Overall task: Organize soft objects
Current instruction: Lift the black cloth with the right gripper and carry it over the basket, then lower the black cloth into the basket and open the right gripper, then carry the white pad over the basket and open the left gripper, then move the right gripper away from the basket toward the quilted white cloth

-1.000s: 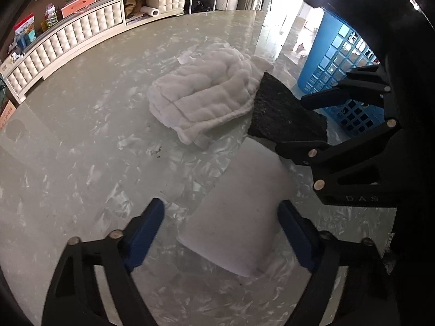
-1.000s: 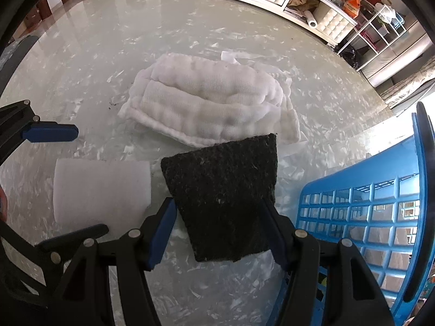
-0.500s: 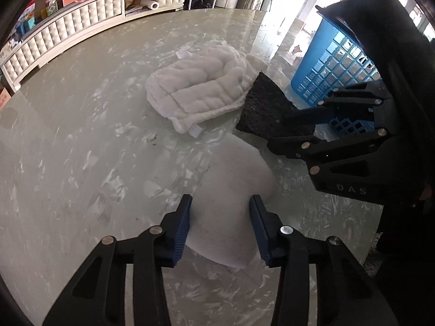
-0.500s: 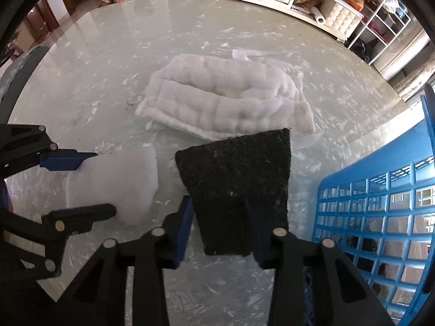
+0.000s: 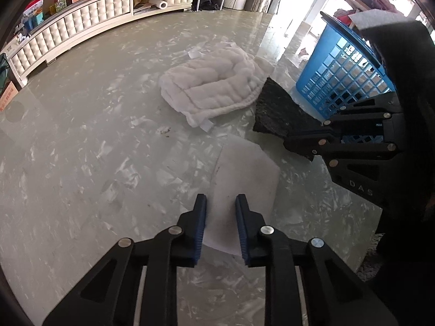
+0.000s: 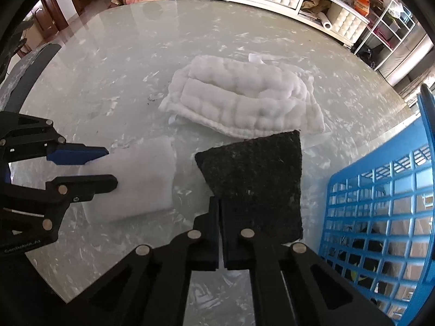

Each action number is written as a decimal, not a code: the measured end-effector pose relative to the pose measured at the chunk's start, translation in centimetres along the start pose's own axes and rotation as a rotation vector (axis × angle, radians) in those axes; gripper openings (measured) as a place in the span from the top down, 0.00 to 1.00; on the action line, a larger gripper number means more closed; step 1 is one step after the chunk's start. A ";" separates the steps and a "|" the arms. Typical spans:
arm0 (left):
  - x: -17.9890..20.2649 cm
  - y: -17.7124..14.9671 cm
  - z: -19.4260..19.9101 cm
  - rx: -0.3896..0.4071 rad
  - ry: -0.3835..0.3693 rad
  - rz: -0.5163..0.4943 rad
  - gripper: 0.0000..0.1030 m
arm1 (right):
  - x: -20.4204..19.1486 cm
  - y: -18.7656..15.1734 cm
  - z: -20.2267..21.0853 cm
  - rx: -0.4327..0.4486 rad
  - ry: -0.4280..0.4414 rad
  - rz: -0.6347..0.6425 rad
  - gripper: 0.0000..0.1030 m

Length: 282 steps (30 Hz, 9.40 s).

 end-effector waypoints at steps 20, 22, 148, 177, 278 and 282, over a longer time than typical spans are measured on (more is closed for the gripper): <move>2.0 -2.9 7.8 0.068 0.062 -0.004 0.88 | 0.1 -3.1 7.2 0.084 0.034 -0.015 0.99; 2.1 -3.2 8.6 0.076 0.071 -0.003 0.88 | -0.1 -3.4 8.1 0.095 0.032 -0.013 0.99; 18.9 8.1 13.0 0.180 0.022 -0.220 0.87 | 18.3 -12.6 17.4 0.256 -0.067 -0.218 0.04; 19.4 15.7 2.5 0.024 0.169 -0.415 0.87 | 20.3 -13.3 17.5 0.277 0.058 -0.286 0.00; 2.6 0.9 15.2 0.260 0.280 0.062 0.00 | 3.3 -1.4 16.8 0.265 0.042 0.015 0.00; 0.8 0.4 15.5 0.278 0.283 0.106 0.00 | 1.9 -0.8 15.8 0.245 0.025 0.040 0.00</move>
Point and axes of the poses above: each gripper's, at about its wrist camera, not at the fingertips, and z roughly against the way its jaws point, x to its right, y to its top, the point moved 6 cm from there along -z, roughly the way its jaws point
